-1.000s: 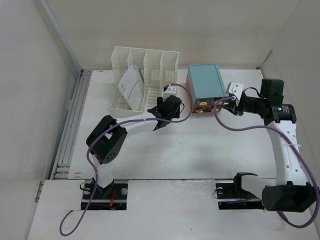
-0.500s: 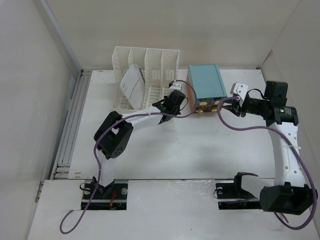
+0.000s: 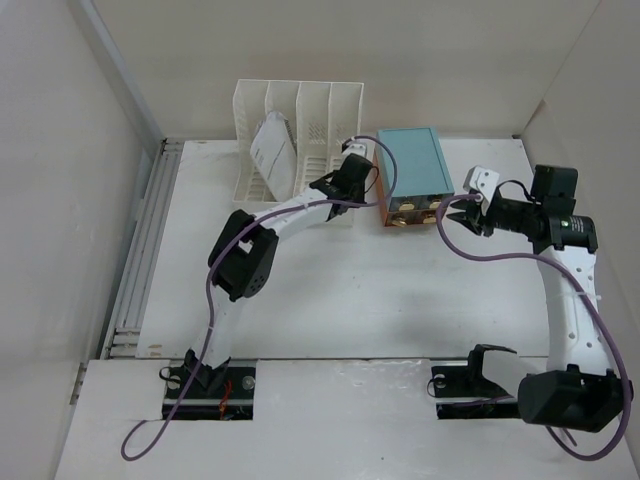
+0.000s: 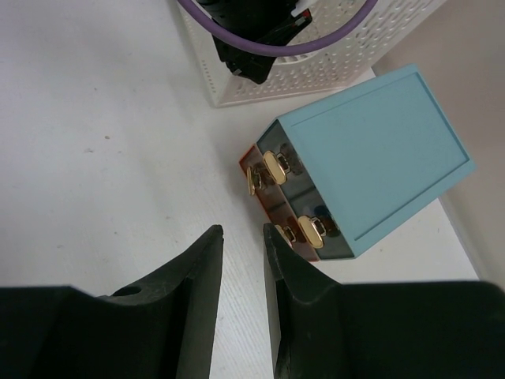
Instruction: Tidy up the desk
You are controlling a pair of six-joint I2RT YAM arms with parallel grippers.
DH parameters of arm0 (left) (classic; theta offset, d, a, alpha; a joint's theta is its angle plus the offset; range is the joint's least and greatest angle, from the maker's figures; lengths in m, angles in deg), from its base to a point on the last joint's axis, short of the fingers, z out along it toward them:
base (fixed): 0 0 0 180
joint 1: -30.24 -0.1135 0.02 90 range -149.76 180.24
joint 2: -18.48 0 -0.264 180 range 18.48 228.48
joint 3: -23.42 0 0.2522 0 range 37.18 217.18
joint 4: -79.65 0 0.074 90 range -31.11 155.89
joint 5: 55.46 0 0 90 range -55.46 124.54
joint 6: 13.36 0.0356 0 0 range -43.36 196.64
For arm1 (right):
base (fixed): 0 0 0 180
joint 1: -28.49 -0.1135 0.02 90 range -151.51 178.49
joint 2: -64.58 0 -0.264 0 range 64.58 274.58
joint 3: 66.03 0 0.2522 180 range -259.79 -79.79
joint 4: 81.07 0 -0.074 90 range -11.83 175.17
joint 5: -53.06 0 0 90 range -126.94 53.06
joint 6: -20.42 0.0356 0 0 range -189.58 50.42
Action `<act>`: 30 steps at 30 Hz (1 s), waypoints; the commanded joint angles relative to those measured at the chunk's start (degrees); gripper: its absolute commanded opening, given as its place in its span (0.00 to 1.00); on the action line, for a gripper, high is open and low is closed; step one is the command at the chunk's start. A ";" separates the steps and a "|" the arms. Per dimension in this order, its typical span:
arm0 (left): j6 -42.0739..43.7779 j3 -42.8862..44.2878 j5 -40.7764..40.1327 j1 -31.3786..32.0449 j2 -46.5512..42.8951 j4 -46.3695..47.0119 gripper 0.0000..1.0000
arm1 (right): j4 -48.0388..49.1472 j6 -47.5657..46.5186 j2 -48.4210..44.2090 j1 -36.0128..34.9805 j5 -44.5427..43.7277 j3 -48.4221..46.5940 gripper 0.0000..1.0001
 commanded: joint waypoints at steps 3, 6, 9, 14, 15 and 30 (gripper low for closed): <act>-0.59 4.80 6.74 0.49 1.15 0.87 0.00 | 1.25 -0.25 -1.00 0.72 3.36 -0.09 0.32; -2.34 2.70 6.05 1.19 0.54 1.39 0.00 | 1.25 -0.25 -1.00 1.24 3.36 0.43 0.32; -5.42 2.69 4.38 2.77 0.53 0.70 0.00 | 1.25 -0.25 -1.00 1.24 3.88 0.43 0.32; -11.83 3.92 2.62 3.48 1.67 0.17 0.00 | 1.25 -0.25 -1.00 1.24 3.89 0.43 0.32; -12.62 3.92 2.62 3.48 1.68 0.17 0.00 | 1.25 -0.25 -1.00 1.24 3.89 0.43 0.32; -22.29 8.75 -1.52 3.39 4.57 -1.94 0.00 | 0.19 -1.92 -1.53 2.39 5.47 0.43 0.32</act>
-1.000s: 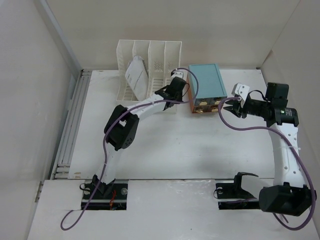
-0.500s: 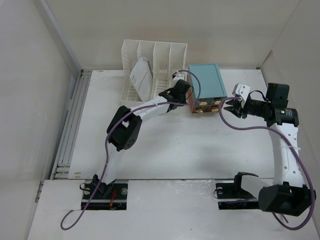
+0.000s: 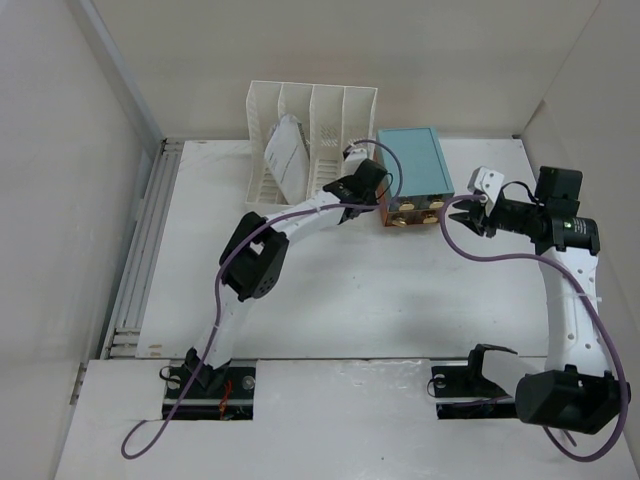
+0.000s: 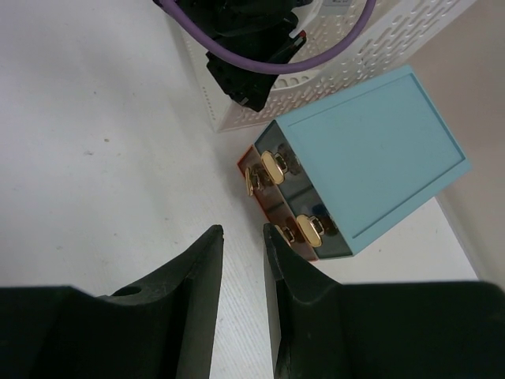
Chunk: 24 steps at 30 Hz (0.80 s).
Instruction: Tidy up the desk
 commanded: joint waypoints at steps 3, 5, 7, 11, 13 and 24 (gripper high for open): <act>-7.00 6.49 2.49 -0.24 1.69 0.85 0.00 | -0.14 -1.72 -1.13 0.38 3.33 -0.09 0.32; -7.00 5.88 2.49 -0.24 1.69 0.23 0.10 | -0.14 -1.72 -1.13 0.38 3.33 -0.09 0.32; -6.39 4.04 1.87 -0.24 -0.92 1.71 0.17 | -0.67 -2.24 -1.13 0.38 3.33 0.44 0.32; -5.86 -2.72 -1.71 -0.24 -6.28 3.57 0.43 | -0.67 -2.25 -1.13 0.90 3.33 0.44 0.32; -4.81 -3.96 -2.87 0.29 -8.23 3.57 0.52 | -1.28 -2.78 -0.60 0.90 3.85 0.44 0.32; -0.68 -6.16 -7.71 3.28 -18.60 3.66 0.55 | -2.43 -3.30 -0.08 0.90 3.86 -0.09 0.32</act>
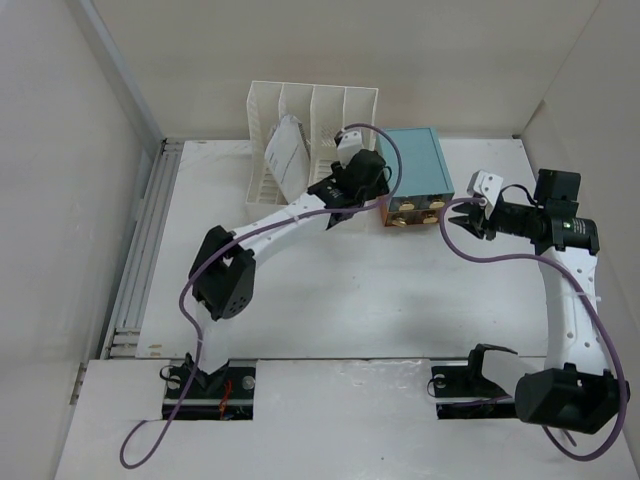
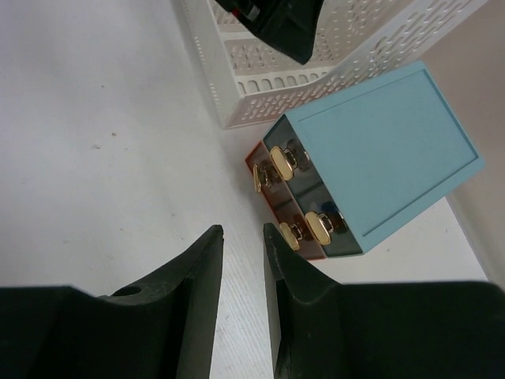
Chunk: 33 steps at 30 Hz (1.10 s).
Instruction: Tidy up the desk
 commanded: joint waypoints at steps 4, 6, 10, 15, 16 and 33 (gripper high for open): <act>4.82 -7.03 -4.56 4.19 -16.80 3.18 0.50 | -0.90 -1.18 -0.14 0.47 3.16 -0.84 0.32; 4.83 -15.28 -7.82 4.19 -22.89 5.03 0.41 | -0.20 -1.18 0.38 0.99 3.16 -0.84 0.43; 3.95 -31.28 -13.45 -1.33 -38.88 9.86 0.00 | 2.08 0.74 0.38 1.61 3.16 -0.22 0.77; 3.95 -45.89 -9.78 -16.60 -54.71 19.17 0.12 | 5.35 4.26 -0.14 2.14 3.16 1.63 0.88; 4.56 -47.73 -9.76 -18.12 -55.34 19.80 0.48 | 6.30 4.27 -0.66 2.14 3.16 1.63 0.88; 3.68 -40.20 9.73 -37.89 -28.47 22.70 0.64 | 6.31 4.88 0.38 3.72 3.16 2.15 0.88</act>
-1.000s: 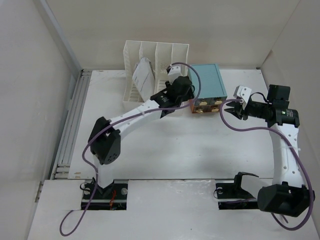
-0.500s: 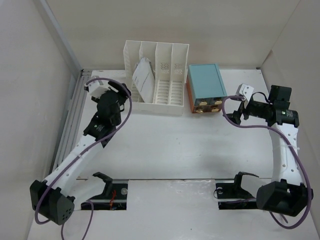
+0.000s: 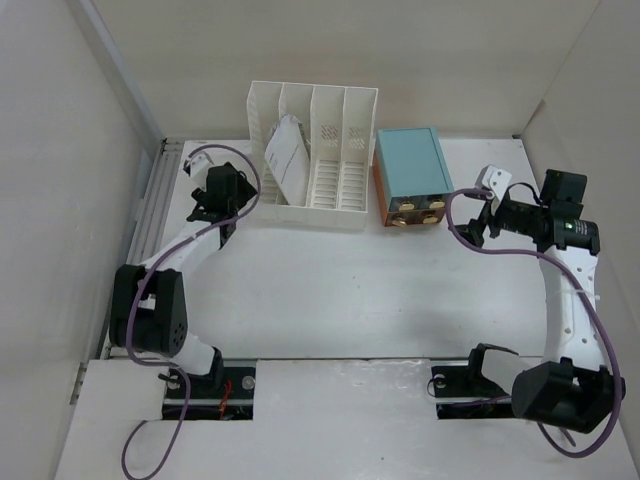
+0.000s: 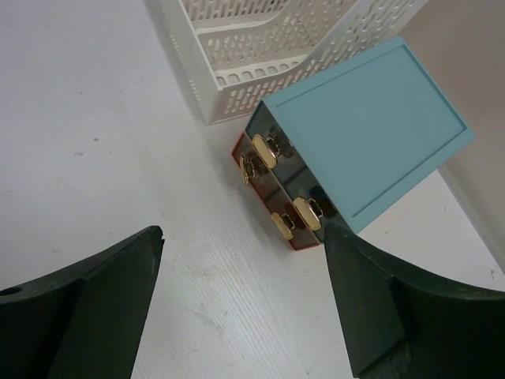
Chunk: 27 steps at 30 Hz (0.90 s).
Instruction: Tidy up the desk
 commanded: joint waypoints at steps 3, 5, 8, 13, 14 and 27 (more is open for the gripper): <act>1.83 6.11 8.05 -4.53 4.05 4.43 0.64 | 1.72 0.36 0.56 0.55 2.46 0.16 0.88; 1.83 6.64 9.55 -5.15 5.64 5.04 0.62 | 1.72 0.36 0.56 0.55 2.46 0.16 0.88; 3.15 7.61 13.24 -5.77 8.80 5.75 0.61 | 1.72 -0.17 0.56 0.55 2.46 0.16 0.88; 4.91 6.74 16.67 -5.77 10.04 8.38 0.60 | 1.72 -0.17 1.09 0.55 2.46 0.16 0.88; 5.52 6.73 17.28 -5.77 10.04 8.39 0.60 | 1.72 -0.17 1.09 0.55 2.46 0.16 0.88; 5.96 2.87 4.76 -0.61 0.07 5.50 0.67 | 3.56 2.97 1.09 0.55 0.80 0.16 0.95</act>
